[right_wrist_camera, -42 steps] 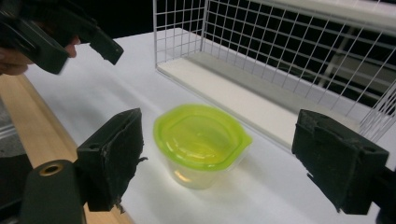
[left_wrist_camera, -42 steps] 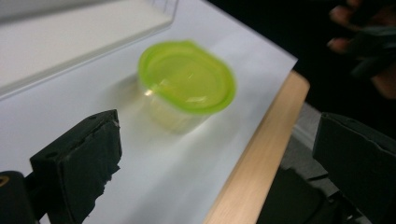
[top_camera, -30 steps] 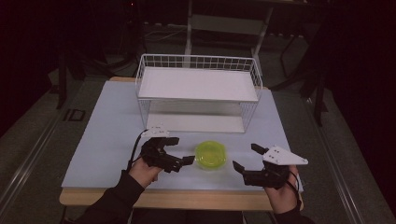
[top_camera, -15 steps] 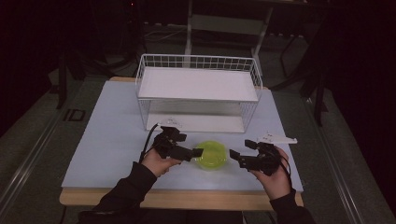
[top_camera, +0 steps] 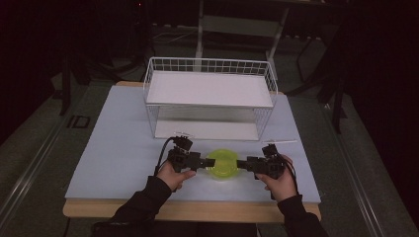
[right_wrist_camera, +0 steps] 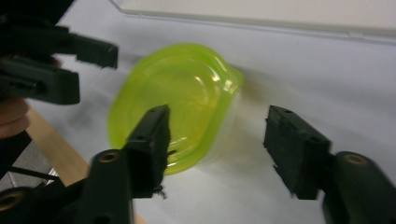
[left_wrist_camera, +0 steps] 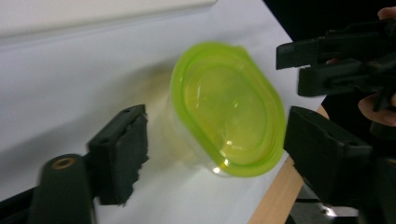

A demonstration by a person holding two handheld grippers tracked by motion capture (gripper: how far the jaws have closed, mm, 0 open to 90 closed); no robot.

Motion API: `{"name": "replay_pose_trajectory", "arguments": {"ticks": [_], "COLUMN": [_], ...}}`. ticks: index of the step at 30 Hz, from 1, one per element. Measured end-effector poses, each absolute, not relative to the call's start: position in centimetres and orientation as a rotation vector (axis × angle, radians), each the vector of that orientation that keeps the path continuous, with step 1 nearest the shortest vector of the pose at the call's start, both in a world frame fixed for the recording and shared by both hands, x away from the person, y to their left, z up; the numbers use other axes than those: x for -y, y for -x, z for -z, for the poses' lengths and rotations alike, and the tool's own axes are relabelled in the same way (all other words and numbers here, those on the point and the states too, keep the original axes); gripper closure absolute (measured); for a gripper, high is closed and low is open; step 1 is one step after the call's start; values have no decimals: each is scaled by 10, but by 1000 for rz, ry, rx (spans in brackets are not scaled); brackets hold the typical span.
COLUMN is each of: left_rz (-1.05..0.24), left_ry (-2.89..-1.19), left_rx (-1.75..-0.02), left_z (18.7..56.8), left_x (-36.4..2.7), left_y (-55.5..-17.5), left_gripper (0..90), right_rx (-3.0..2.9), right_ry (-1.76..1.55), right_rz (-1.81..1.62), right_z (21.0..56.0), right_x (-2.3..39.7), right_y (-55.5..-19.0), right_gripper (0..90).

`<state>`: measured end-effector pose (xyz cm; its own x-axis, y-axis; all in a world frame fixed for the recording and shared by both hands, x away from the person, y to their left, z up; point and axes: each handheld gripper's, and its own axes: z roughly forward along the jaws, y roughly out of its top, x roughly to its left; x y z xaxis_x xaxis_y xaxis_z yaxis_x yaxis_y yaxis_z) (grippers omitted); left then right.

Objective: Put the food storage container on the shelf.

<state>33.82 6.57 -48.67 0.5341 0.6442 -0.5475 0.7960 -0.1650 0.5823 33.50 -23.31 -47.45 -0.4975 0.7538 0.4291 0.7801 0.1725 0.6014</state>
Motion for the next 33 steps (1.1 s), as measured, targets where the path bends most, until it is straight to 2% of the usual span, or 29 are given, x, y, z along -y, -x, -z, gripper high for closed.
{"name": "replay_pose_trajectory", "arguments": {"ticks": [2, 4, 8, 9, 10, 14, 20, 22, 28, 33], "left_rz": [222, 268, 322, 330, 354, 347, 375, 348, 330, 281], "left_ry": [-1883, -1874, -1856, -1855, -1855, -1857, -1857, -1863, -1838, -1821], "left_rx": [-1191, -1200, -1209, -1200, -1185, -1181, -1229, -1241, -1238, -1202], "left_z": [489, 495, 502, 503, 505, 503, 503, 502, 488, 461], "left_x": [-66, -67, -68, -68, -67, -65, -64, -65, -68, -72], "left_y": [-338, -338, -337, -337, -338, -337, -332, -329, -326, -322], "left_gripper": [330, 347, 557, 557, 607, 694, 739, 801, 814, 815], "right_rx": [2358, 2318, 2279, 2279, 2271, 2236, 2219, 2236, 2320, 2346], "right_ry": [1571, 1580, 1585, 1585, 1593, 1580, 1595, 1572, 1572, 1539], "right_rz": [1249, 1224, 1183, 1183, 1163, 1121, 1123, 1152, 1197, 1290], "right_z": [476, 482, 486, 486, 487, 488, 485, 481, 469, 443], "right_x": [233, 234, 231, 231, 230, 227, 223, 221, 215, 214], "right_y": [-337, -341, -345, -345, -346, -346, -339, -333, -323, -318], "right_gripper": [446, 491, 575, 575, 622, 735, 777, 804, 806, 807]}}
